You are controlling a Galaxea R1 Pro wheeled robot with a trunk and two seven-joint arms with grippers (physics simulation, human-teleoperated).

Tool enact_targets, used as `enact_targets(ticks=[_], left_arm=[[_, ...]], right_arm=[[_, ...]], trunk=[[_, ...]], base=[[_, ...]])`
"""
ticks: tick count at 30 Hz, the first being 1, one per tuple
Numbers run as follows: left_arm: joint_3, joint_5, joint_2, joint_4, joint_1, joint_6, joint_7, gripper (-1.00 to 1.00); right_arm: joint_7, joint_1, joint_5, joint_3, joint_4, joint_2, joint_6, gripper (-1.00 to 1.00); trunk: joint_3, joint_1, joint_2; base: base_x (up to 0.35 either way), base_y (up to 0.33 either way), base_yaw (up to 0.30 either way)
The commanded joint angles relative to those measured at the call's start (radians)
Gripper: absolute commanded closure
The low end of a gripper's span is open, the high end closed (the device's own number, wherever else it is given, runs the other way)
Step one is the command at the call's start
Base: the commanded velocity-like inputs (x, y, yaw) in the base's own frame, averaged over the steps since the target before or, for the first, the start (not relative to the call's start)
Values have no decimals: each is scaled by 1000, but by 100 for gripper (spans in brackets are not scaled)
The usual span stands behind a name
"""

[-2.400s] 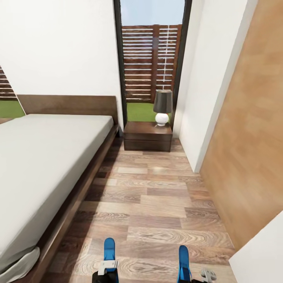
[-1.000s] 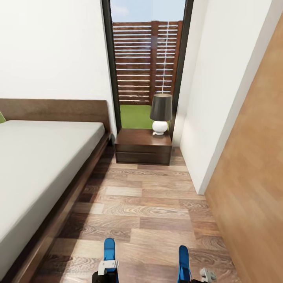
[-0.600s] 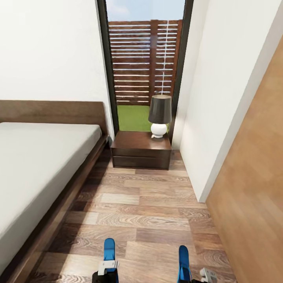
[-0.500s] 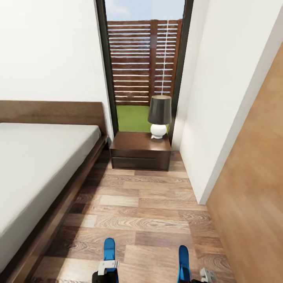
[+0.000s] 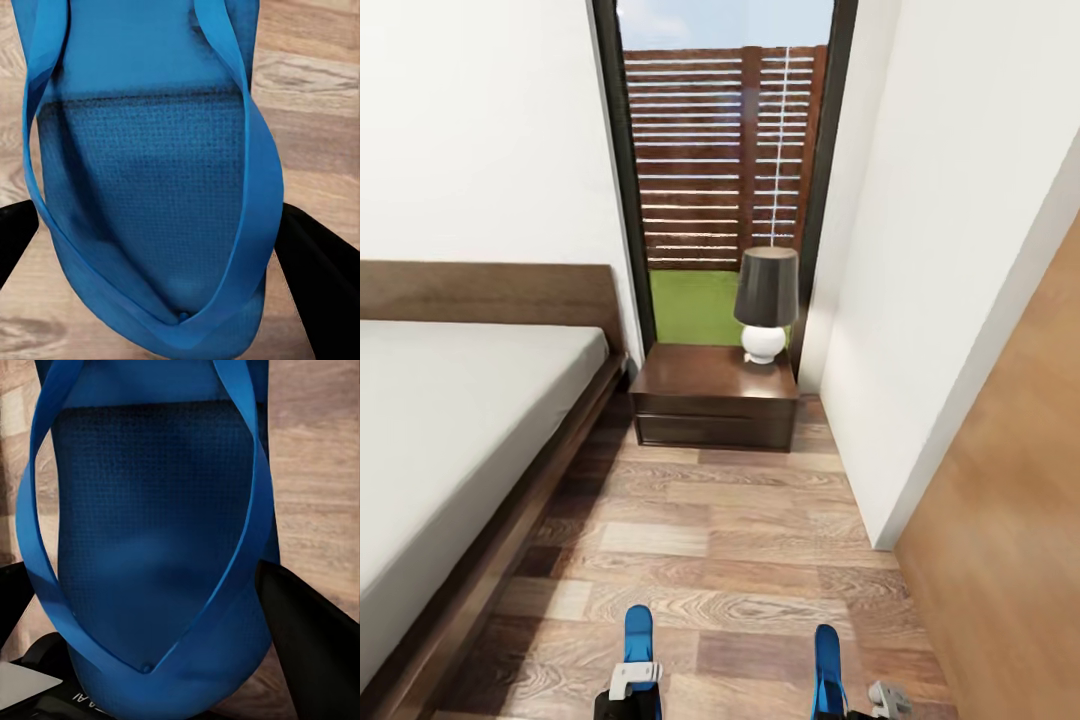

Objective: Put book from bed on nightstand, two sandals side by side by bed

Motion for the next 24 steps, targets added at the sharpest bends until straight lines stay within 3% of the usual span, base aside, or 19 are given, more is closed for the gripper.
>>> enact_targets(ticks=[1,24], left_arm=[[-4,9,0,1,0,-3,-3,100],[-4,9,0,1,0,-3,-3,100]], right_arm=[[4,-1,3,-10,2,-1,5,100],[4,-1,3,-10,2,-1,5,100]], trunk=[[-1,0,0],[-1,0,0]], base=[[315,0,0],[315,0,0]])
